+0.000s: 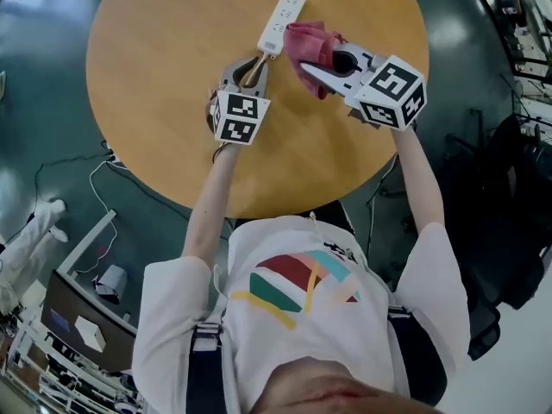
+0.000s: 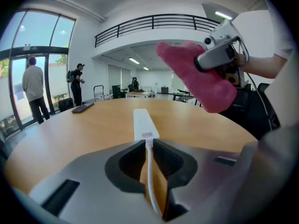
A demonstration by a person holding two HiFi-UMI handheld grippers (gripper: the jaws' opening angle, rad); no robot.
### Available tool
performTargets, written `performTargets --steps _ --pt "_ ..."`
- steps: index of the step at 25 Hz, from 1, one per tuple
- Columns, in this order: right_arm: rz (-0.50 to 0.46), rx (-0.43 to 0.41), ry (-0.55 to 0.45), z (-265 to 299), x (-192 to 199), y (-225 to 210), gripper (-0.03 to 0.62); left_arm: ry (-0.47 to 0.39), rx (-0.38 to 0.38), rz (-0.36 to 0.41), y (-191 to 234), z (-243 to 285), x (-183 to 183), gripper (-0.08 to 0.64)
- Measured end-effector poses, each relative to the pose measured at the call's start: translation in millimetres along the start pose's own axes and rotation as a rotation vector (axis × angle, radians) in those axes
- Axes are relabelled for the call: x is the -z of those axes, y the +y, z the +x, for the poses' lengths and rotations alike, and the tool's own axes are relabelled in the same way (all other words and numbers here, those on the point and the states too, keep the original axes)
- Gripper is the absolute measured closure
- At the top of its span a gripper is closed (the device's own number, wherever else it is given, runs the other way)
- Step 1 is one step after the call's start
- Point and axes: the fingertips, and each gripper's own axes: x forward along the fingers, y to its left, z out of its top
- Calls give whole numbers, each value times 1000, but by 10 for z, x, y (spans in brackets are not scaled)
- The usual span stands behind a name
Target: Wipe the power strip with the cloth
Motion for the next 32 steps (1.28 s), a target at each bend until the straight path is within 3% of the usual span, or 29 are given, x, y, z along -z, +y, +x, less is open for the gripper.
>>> performTargets --steps 6,10,14,22,32 --pt "-92 -281 308 744 129 -318 552 112 19 -14 31 199 229 472" --pt "-151 -336 477 1106 317 -492 553 127 11 20 88 212 254 494" --pt "-147 -383 563 1253 434 -539 552 137 -4 38 103 232 262 495" --pt "-126 -321 586 1326 484 -852 552 140 4 35 119 218 291 495" --pt "-173 -90 622 1109 411 -1863 552 140 3 28 143 225 297 495"
